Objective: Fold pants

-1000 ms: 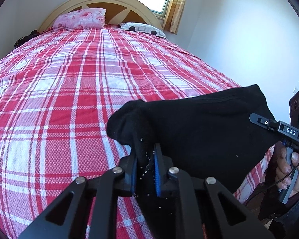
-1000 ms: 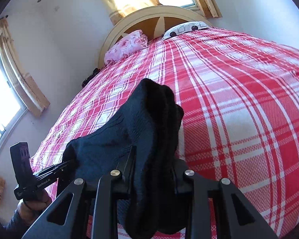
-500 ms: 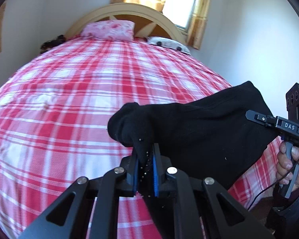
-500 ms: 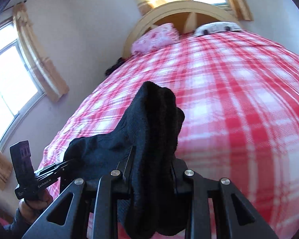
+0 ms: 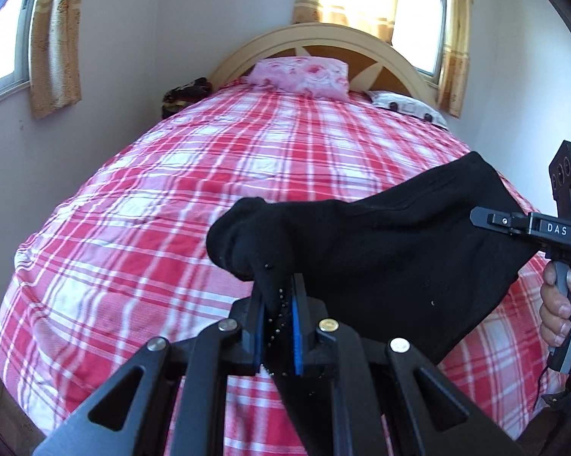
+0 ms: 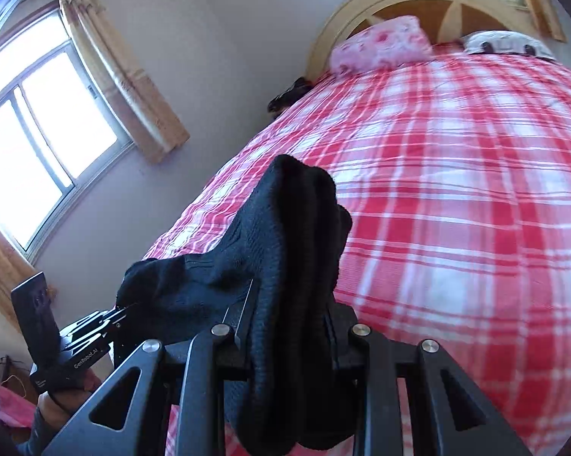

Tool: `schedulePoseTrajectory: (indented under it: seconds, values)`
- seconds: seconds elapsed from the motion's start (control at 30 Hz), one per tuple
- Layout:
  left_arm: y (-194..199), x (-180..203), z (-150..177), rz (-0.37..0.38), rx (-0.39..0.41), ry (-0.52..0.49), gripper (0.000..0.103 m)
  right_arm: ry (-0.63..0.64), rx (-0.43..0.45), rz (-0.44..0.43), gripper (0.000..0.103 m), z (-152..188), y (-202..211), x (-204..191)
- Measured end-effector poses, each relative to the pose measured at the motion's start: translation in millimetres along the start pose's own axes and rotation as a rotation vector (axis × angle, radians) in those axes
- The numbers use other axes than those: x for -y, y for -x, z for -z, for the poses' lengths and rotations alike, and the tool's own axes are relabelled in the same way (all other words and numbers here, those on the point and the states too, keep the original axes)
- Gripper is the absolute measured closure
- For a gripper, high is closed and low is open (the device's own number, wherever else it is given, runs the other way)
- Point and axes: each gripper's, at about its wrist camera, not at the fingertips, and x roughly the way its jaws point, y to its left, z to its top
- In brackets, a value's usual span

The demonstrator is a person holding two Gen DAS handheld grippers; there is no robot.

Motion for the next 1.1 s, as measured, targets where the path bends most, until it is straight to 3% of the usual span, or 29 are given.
schedulePoseTrajectory:
  seconds: [0.23, 0.57, 0.77, 0.83, 0.9, 1.0, 1.03, 1.1]
  values:
    - [-28.4, -31.9, 7.0, -0.065, -0.043, 0.030, 0.091, 0.030, -0.046, 0.012, 0.075, -11.7, -55.4, -20.7]
    - [-47.4, -37.0, 18.2, -0.061, -0.074, 0.038, 0.087, -0.031, -0.125, 0.062, 0.075, 1.4, -92.9, 11.8]
    - [-52.4, -33.9, 20.5, -0.095, -0.095, 0.025, 0.066, -0.053, -0.153, 0.074, 0.072, 3.4, -99.1, 20.2]
    - [-53.5, -35.7, 21.5, -0.130, -0.100, 0.030, 0.044, -0.044, -0.169, 0.087, 0.066, 4.1, -102.2, 21.2]
    - [-53.2, -38.9, 22.7, -0.143, -0.103, 0.042, 0.036, -0.055, -0.171, 0.095, 0.059, 4.5, -102.6, 25.0]
    - [-52.5, -40.2, 24.6, -0.136, -0.110, 0.040, 0.034, -0.092, -0.167, 0.086, 0.050, 5.6, -100.1, 33.4]
    - [-52.0, -39.5, 24.7, -0.144, -0.112, 0.034, 0.029, -0.098, -0.159, 0.092, 0.045, 6.3, -97.9, 35.5]
    - [-49.4, -39.0, 25.0, -0.165, -0.116, 0.034, 0.026, -0.108, -0.147, 0.101, 0.043, 8.1, -93.2, 37.9]
